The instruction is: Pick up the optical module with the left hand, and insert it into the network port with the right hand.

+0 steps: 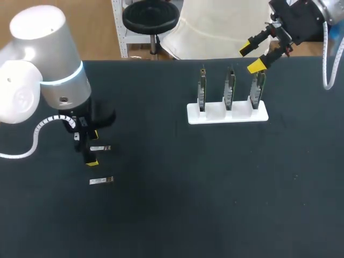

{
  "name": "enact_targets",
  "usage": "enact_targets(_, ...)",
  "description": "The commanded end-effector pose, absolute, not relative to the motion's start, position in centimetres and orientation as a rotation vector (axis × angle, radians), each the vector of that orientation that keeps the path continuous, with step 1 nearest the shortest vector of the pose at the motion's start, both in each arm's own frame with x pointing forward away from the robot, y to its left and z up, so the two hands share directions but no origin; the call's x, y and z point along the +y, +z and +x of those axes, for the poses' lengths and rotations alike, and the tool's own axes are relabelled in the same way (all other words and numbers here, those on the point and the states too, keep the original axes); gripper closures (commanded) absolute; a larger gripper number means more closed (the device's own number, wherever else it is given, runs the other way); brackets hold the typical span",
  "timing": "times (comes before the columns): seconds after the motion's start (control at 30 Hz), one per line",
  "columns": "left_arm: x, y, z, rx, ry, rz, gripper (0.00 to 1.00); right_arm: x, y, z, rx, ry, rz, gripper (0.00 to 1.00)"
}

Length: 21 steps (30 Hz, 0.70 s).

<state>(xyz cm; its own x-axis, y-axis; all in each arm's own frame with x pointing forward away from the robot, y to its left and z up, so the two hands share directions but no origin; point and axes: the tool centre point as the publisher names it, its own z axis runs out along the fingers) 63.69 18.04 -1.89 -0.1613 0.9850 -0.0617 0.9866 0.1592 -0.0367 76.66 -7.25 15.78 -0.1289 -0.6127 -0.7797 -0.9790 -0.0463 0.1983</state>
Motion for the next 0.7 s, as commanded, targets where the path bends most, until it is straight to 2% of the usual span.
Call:
enact_targets(0.03,18.14,-2.21,63.74,2.373,-0.114,2.023,0.00,-7.27,15.74,76.53,1.769,1.041,-1.680,0.00)
enact_targets(0.07,18.14,-2.22,63.75,2.373,-0.116,2.023,0.00,-7.27,15.74,76.53,1.769,1.041,-1.680,0.00)
enact_targets(0.1,18.16,-2.24,63.75,2.373,-0.118,2.024,0.18,-7.27,15.74,76.53,1.769,1.041,-1.680,0.00)
enact_targets(0.13,18.19,-2.27,63.76,2.374,-0.116,2.021,0.21,-7.27,15.74,76.53,1.769,1.041,-1.680,0.00)
enact_targets(0.17,18.20,-2.28,63.76,2.375,-0.117,2.020,0.28,-7.27,15.74,76.53,1.769,1.041,-1.680,0.00)
enact_targets(0.2,18.20,-2.28,63.77,2.375,-0.118,2.020,0.63,-7.27,15.74,76.53,1.769,1.041,-1.680,0.00)
enact_targets(0.23,18.20,-2.27,63.77,2.376,-0.119,2.020,0.92,-7.27,15.74,76.53,1.769,1.041,-1.680,0.00)
enact_targets(0.27,18.18,-2.24,63.77,2.376,-0.120,2.019,1.00,-7.27,15.74,76.53,1.769,1.041,-1.680,0.00)
enact_targets(0.7,17.61,-1.96,63.78,2.381,-0.128,2.020,1.00,-7.27,15.74,76.53,1.769,1.041,-1.680,0.00)
